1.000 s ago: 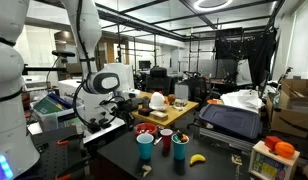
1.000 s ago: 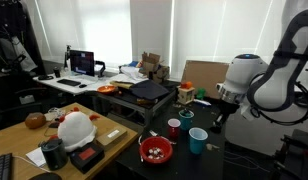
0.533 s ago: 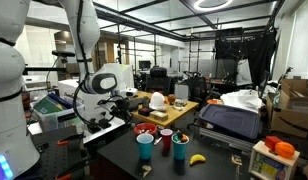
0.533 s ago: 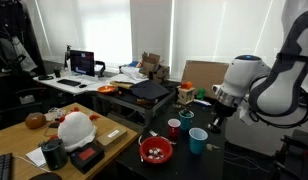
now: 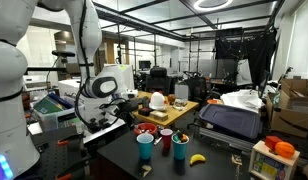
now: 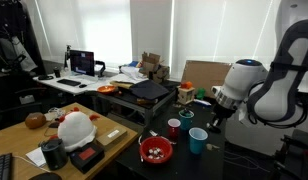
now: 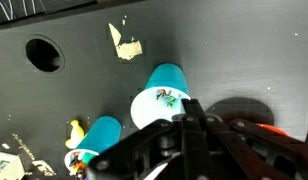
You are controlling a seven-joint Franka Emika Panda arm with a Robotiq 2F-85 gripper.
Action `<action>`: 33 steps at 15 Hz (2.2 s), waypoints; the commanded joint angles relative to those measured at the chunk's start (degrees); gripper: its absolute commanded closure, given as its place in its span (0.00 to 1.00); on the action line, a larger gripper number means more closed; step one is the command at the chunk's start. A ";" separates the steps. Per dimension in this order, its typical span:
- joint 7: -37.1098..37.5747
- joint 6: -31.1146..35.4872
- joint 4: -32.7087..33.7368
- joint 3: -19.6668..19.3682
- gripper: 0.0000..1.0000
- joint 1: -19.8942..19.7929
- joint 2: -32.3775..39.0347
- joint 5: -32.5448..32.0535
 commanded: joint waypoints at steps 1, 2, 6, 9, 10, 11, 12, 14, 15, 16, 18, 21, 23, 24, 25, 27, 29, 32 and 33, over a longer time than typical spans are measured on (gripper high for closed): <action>-4.51 4.67 0.65 0.57 1.00 0.53 2.40 4.15; -5.76 5.37 0.60 2.03 1.00 -0.79 2.42 4.37; -9.20 8.10 0.79 3.42 1.00 -1.36 3.56 6.82; -10.69 10.24 0.78 4.19 0.66 -1.46 4.09 8.48; -11.27 10.34 0.88 4.58 0.59 -1.74 3.72 8.64; -12.14 8.54 1.63 4.34 0.50 -1.28 2.46 9.05; -12.56 8.55 2.05 4.25 0.44 -1.06 2.55 9.36; -13.33 8.55 2.91 5.52 0.28 -2.21 2.24 8.55; -13.60 8.55 3.22 6.69 0.22 -3.30 2.18 7.65; -12.02 7.59 10.58 10.89 0.14 -6.26 9.12 6.12; -12.74 6.51 13.76 13.68 0.01 -6.77 11.22 4.67; -12.88 2.16 20.96 17.09 0.00 -6.62 15.69 2.43; -12.62 -2.39 25.62 18.57 0.00 -6.21 18.02 0.60; -12.36 -4.71 28.03 19.40 0.00 -6.29 19.03 -0.38; -12.23 -6.96 30.53 20.16 0.00 -6.50 20.02 -1.52; -12.00 -11.01 35.68 21.32 0.00 -7.30 22.08 -3.41; -12.64 -14.85 41.55 22.60 0.00 -9.99 24.69 -5.16; -12.04 -18.27 48.04 23.73 0.00 -12.51 27.49 -6.20; -11.86 -19.08 50.12 24.09 0.00 -13.50 28.53 -6.27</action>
